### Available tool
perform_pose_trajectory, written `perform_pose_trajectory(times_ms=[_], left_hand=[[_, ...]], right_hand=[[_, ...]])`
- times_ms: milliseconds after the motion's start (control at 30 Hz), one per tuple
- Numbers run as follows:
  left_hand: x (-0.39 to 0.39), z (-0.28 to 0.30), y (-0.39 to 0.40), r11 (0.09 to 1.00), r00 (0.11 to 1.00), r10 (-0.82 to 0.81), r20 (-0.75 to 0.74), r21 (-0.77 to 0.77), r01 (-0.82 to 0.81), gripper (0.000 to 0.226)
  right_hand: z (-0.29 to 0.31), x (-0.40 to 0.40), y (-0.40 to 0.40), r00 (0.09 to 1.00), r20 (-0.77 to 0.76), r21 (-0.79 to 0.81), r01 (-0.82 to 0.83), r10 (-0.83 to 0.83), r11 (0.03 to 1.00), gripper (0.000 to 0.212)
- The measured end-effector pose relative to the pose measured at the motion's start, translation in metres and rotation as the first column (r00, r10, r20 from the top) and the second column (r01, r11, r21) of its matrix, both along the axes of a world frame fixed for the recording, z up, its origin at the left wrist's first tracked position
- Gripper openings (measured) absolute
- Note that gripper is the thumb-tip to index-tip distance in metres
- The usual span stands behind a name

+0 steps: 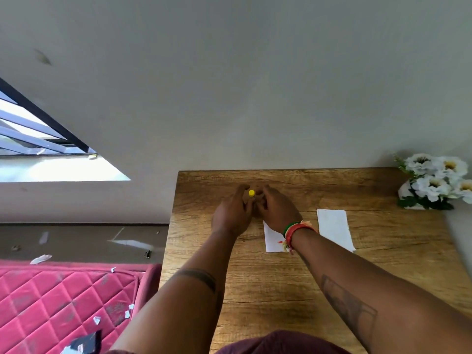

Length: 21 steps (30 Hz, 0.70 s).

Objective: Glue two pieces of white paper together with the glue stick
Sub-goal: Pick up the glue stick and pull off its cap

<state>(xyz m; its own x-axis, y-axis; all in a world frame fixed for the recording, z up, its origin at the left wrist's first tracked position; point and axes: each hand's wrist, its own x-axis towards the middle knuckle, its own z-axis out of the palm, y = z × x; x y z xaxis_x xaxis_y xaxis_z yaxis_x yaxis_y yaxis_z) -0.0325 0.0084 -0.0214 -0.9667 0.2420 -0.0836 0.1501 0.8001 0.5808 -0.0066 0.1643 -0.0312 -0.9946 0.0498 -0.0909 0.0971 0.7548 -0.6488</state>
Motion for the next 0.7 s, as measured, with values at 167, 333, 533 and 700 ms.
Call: perform_pose_trajectory(times_ms=[167,333,533,700], left_hand=[[-0.004,0.001,0.005,0.996,0.999,0.031,0.044,0.087,-0.034,0.02],[-0.007,0.009,0.014,0.933,0.96,0.13,0.25,0.295,-0.203,0.011],[0.009,0.028,0.031,0.738,0.848,0.131,0.514,0.52,-0.429,0.014],[0.025,0.045,0.037,0.663,0.826,0.038,0.563,0.604,-0.442,0.015]], right_hand=[[0.001,-0.003,0.0,1.0,-0.017,-0.049,-0.013,0.012,0.999,0.023],[0.008,0.005,0.007,0.997,-0.071,-0.122,0.005,-0.014,0.992,0.019],[0.022,0.024,0.013,0.995,-0.092,-0.232,0.024,-0.047,0.972,0.024],[0.034,0.043,0.015,0.994,-0.089,-0.23,0.042,-0.064,0.972,0.018]])
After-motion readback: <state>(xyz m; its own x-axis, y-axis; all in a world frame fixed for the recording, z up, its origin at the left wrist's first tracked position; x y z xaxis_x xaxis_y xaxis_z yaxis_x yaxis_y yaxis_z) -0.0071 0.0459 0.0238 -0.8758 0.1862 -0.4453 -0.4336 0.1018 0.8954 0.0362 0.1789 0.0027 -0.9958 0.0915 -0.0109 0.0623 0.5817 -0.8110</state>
